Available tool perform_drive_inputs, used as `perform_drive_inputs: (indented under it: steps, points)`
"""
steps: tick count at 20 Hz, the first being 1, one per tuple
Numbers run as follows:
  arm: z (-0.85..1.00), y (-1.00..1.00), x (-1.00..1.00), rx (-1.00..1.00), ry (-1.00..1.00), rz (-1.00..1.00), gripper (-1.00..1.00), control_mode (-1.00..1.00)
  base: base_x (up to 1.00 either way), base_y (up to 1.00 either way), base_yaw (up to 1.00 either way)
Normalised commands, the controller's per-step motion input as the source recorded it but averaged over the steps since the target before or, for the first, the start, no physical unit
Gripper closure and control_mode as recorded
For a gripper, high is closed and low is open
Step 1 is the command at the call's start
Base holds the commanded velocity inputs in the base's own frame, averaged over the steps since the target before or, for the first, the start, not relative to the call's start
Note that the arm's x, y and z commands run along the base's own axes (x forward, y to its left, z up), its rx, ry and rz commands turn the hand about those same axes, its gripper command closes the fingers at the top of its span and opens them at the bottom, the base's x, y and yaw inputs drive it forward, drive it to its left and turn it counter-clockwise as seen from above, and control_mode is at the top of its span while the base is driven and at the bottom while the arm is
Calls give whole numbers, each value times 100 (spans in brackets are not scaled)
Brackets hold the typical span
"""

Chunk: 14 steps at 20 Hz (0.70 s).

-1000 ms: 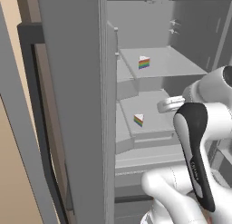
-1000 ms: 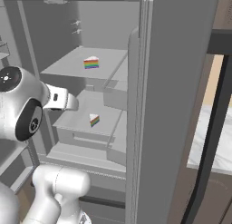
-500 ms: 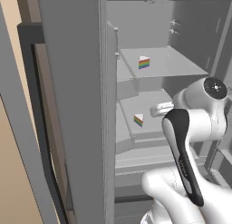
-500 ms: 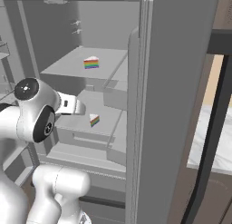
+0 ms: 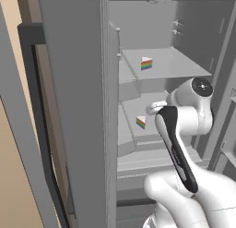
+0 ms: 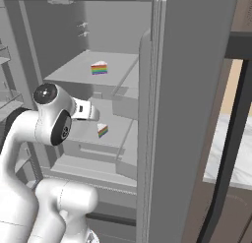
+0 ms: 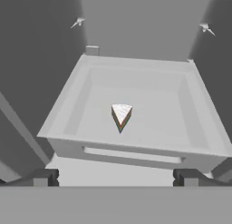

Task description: Take the cakes from the fridge and place them on the empty tray on the dining counter.

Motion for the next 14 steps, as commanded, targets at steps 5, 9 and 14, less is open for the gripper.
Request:
perform_drive_inputs:
  steps: [5,9,14]
  points:
    - [-34,0,27,0,0,0,-100,-100,0,0,0]
    - [-31,0,24,0,0,0,-100,-100,0,0,0]
    - [-39,0,24,0,0,0,-100,-100,0,0,0]
